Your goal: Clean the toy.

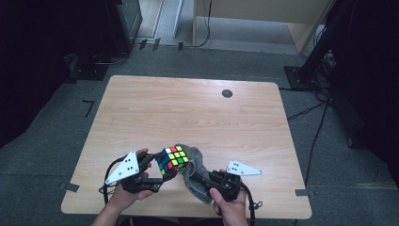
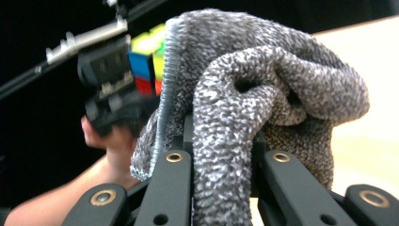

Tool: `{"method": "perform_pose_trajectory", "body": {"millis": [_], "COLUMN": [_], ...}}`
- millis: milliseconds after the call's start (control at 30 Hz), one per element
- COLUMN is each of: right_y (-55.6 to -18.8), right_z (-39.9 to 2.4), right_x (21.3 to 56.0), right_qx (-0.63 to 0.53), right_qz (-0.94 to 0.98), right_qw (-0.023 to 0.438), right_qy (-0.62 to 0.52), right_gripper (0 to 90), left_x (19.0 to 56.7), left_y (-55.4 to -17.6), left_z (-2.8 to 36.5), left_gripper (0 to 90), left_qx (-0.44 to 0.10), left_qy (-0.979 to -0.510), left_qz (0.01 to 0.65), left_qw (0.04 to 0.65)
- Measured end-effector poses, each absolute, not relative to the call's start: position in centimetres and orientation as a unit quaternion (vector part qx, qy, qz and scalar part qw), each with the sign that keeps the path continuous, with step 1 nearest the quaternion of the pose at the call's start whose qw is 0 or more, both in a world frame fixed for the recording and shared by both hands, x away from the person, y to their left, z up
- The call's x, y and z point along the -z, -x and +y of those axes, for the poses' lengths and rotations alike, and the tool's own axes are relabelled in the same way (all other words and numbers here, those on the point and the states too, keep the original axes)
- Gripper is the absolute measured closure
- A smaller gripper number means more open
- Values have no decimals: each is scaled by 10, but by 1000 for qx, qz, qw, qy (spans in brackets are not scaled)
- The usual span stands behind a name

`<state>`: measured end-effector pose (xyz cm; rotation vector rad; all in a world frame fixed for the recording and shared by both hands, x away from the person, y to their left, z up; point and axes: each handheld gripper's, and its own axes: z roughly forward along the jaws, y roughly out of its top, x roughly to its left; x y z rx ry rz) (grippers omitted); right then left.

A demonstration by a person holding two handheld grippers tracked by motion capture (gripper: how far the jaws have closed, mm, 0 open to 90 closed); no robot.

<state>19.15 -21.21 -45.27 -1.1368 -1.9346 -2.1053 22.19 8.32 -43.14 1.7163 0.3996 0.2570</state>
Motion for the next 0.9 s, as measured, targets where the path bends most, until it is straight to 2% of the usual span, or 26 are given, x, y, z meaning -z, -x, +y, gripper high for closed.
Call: {"method": "perform_pose_trajectory", "body": {"millis": [267,533,667,733,900], "right_y": [-189,-180,-169,-166,-173], "right_z": [-191,-164,-147,-148,-172], "right_x": [466,473,467,461,462], "right_qx": [649,620,622,630,636], "right_qz": [-662,-707,-721,-711,-674], "right_qw": [50,40,8,-26,-49], "right_qy": [370,338,306,311,372], "right_gripper": [792,793,795,799,806], "left_x": [430,429,435,438,434], "left_y": [-225,-229,-227,-226,-227], "left_z": [88,88,76,72,77], "left_gripper": [338,338,338,338,339], "left_qx": [-111,-100,-107,-110,-113], "left_qy": [-740,-718,-740,-749,-732], "left_qz": [193,235,233,231,240], "left_qw": [634,647,622,611,628]}}
